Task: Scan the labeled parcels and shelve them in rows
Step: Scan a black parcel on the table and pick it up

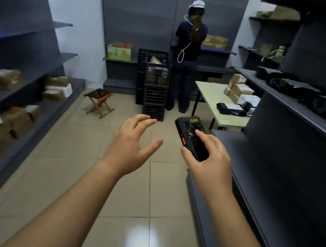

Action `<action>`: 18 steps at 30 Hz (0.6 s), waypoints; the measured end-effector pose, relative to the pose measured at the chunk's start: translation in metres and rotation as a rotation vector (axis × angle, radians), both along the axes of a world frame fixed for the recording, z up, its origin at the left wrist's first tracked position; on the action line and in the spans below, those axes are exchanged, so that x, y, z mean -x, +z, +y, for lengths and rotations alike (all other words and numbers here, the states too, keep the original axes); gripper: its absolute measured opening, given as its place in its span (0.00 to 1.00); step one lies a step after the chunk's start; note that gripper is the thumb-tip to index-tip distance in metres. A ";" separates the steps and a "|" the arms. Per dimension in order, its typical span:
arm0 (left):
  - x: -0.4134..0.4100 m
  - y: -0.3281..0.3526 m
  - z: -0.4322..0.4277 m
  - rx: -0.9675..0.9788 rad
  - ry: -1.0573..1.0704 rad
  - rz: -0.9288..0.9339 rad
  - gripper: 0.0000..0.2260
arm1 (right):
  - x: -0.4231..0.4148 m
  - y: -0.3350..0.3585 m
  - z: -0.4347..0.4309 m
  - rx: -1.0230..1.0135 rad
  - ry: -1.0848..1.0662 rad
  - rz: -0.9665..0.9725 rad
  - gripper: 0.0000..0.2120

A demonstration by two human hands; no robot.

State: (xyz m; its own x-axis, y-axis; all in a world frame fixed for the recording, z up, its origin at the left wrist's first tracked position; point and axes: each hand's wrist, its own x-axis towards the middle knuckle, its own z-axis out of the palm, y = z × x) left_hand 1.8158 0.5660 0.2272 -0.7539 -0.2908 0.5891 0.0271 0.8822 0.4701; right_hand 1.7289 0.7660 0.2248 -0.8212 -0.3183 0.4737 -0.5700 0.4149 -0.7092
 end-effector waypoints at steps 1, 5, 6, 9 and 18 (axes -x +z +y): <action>0.022 -0.005 -0.025 -0.004 0.005 -0.001 0.28 | 0.022 -0.007 -0.025 -0.006 0.006 -0.005 0.27; 0.118 -0.008 -0.117 -0.036 -0.019 -0.005 0.27 | 0.110 -0.016 -0.113 -0.020 -0.016 -0.016 0.26; 0.144 -0.006 -0.137 -0.045 -0.031 -0.012 0.26 | 0.131 -0.013 -0.132 -0.020 -0.030 -0.026 0.26; 0.221 0.005 -0.186 -0.045 -0.077 -0.015 0.25 | 0.197 -0.005 -0.175 -0.004 -0.083 -0.033 0.26; 0.446 -0.021 -0.287 -0.060 -0.197 -0.049 0.28 | 0.406 -0.026 -0.273 0.028 -0.162 -0.059 0.26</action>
State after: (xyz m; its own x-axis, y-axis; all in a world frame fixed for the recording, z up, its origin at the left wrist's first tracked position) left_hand 1.3699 0.2787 0.2066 -0.8269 -0.1685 0.5364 0.1719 0.8326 0.5265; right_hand 1.3229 0.4931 0.1984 -0.8875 -0.1671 0.4295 -0.4539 0.4779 -0.7520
